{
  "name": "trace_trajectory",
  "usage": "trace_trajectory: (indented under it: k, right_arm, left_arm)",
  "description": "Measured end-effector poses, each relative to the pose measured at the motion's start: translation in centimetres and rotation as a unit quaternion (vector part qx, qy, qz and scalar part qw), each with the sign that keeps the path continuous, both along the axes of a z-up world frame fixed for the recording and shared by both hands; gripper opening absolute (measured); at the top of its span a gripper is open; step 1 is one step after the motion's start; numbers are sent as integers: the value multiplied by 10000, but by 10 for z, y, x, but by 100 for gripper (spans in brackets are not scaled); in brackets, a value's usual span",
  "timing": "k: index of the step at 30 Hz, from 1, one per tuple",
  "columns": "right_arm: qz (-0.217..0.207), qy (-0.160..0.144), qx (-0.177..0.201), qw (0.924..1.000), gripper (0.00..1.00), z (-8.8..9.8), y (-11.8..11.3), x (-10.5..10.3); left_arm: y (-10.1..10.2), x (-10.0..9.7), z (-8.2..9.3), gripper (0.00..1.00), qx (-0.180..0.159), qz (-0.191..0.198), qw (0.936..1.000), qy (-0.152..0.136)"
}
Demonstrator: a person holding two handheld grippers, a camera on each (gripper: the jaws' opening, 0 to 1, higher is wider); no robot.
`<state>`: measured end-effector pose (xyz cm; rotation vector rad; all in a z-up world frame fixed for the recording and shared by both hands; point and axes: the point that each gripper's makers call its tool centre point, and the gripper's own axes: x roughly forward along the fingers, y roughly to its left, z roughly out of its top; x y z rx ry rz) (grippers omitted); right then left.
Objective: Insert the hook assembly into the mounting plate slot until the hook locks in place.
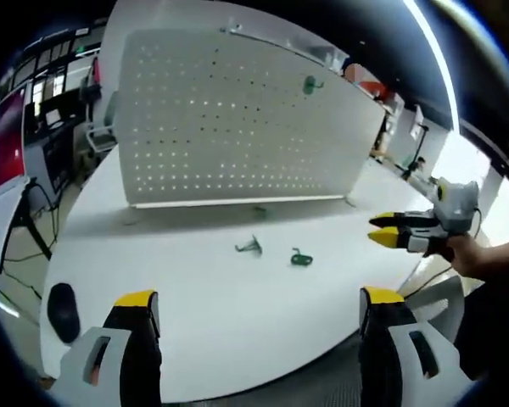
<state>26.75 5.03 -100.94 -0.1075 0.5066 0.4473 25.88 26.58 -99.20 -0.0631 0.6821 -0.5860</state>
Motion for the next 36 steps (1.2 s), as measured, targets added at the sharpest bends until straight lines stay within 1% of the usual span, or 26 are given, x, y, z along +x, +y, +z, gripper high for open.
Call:
trace_trajectory:
  k: [5, 6, 8, 12, 16, 19, 24, 27, 30, 31, 34, 36]
  right_arm:
    - [267, 269, 2, 9993, 24, -15, 16, 3]
    - [361, 317, -12, 9988, 24, -18, 21, 5]
    - [534, 375, -60, 9979, 24, -22, 30, 8]
    - [700, 500, -59, 9963, 24, -31, 44, 15]
    - [863, 576, -93, 9946, 24, -38, 59, 29]
    - [954, 596, -133, 9936, 24, -45, 71, 43]
    - [1018, 697, -170, 9922, 24, -56, 83, 61]
    - [1020, 808, -129, 9914, 24, -63, 91, 72]
    - [1050, 910, -167, 9902, 23, -73, 99, 83]
    - [1049, 986, -167, 9894, 23, -77, 101, 86]
    - [988, 1060, -172, 9893, 22, -85, 104, 94]
    - [860, 1140, -111, 9897, 22, -92, 107, 100]
  left_arm:
    - [5, 1, -10, 100, 129, 46, 9998, 131]
    - [6, 1, -13, 99, 130, 68, 9997, 214]
    - [8, 1, -17, 100, 146, 103, 9994, 286]
    - [11, 0, -24, 100, 274, 55, 9989, 366]
    - [13, 1, -25, 100, 270, 74, 9988, 403]
    - [14, 0, -27, 100, 261, 70, 9987, 434]
    - [14, -1, -30, 99, 263, 51, 9984, 499]
    - [15, 0, -33, 99, 249, 58, 9983, 531]
    - [15, 1, -36, 99, 245, 53, 9980, 578]
    - [15, 1, -36, 99, 236, 48, 9980, 586]
    - [15, 3, -38, 99, 247, 31, 9978, 613]
    - [15, 5, -39, 99, 244, 37, 9978, 622]
